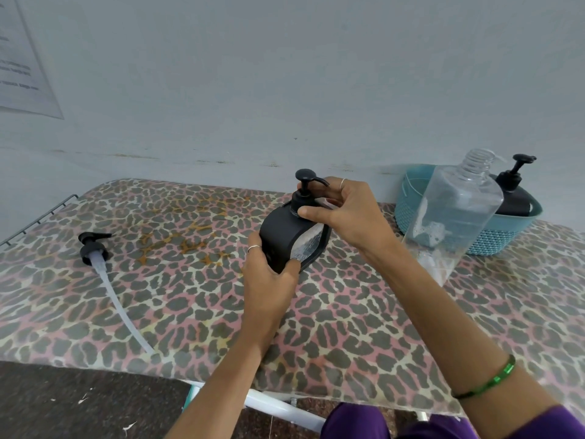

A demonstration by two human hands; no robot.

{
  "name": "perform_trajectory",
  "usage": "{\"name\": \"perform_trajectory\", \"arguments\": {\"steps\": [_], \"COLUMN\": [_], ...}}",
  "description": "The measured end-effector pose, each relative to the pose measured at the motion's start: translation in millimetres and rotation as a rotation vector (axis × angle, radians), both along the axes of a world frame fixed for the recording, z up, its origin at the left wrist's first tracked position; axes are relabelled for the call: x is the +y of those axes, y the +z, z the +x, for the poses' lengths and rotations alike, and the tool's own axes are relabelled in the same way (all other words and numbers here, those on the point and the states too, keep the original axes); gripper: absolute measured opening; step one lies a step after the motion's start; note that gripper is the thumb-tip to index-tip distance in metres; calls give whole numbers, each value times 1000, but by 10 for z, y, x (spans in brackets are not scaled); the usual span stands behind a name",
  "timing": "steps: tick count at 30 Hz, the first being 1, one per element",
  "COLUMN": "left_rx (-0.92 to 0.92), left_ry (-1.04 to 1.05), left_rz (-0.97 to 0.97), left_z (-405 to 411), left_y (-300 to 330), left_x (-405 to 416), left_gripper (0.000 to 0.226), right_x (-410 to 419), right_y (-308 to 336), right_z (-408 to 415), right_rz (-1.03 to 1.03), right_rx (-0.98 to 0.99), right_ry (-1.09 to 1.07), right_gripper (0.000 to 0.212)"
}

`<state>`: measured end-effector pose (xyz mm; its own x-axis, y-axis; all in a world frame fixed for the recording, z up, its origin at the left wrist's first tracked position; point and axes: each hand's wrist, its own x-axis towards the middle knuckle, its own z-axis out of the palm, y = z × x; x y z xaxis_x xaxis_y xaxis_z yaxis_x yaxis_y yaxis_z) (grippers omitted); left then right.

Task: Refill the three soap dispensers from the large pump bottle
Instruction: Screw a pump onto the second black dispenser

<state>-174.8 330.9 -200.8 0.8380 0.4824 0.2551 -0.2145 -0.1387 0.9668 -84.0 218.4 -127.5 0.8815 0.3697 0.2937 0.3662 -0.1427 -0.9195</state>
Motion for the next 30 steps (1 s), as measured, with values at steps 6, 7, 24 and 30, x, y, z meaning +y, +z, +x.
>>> {"name": "perform_trajectory", "arguments": {"steps": [6, 7, 24, 30], "left_rx": [6, 9, 15, 61], "left_ry": [-7, -10, 37, 75], "left_rz": [10, 12, 244, 298], "left_z": [9, 11, 17, 15], "left_y": [9, 10, -68, -74], "left_x": [7, 6, 13, -17], "left_gripper": [56, 56, 53, 59], "right_x": [-50, -77, 41, 226], "right_y": [134, 186, 179, 87], "right_z": [77, 108, -24, -219], "right_rz": [-114, -149, -135, -122], "right_rx": [-50, -44, -103, -219], "right_ry": [127, 199, -114, -402], "right_gripper": [36, 37, 32, 39]}}
